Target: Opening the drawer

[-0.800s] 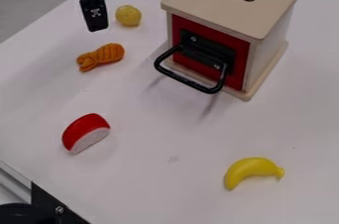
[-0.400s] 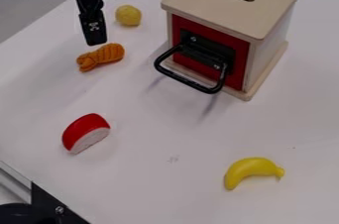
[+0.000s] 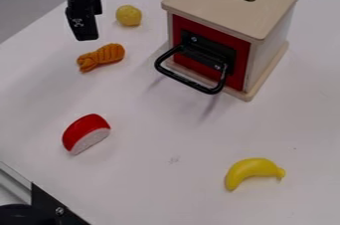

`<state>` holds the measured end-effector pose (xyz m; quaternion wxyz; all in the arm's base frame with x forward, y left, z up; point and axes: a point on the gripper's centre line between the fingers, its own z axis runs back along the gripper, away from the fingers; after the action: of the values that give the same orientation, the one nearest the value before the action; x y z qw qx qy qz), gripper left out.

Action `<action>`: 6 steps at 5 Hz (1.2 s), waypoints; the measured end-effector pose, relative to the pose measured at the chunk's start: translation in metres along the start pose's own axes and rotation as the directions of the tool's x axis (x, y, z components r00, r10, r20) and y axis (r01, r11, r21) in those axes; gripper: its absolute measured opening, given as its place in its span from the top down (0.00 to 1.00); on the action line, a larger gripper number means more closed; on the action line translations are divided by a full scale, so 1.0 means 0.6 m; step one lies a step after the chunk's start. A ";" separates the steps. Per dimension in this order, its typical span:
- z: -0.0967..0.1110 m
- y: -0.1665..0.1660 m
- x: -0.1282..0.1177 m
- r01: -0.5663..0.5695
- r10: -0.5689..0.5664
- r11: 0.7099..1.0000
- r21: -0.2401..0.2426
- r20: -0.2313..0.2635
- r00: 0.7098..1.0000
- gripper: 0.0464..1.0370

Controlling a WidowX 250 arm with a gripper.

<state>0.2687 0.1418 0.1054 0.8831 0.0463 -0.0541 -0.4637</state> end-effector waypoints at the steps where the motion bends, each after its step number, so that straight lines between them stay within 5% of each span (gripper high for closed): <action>1: 0.015 -0.035 0.005 0.148 -0.148 0.989 0.009 -0.014 0.989 0.04; 6: -0.021 -0.113 0.105 0.491 -0.490 0.871 -0.009 0.031 0.871 0.04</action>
<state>0.2506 0.0519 0.0873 0.7362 0.0445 -0.0490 -0.6735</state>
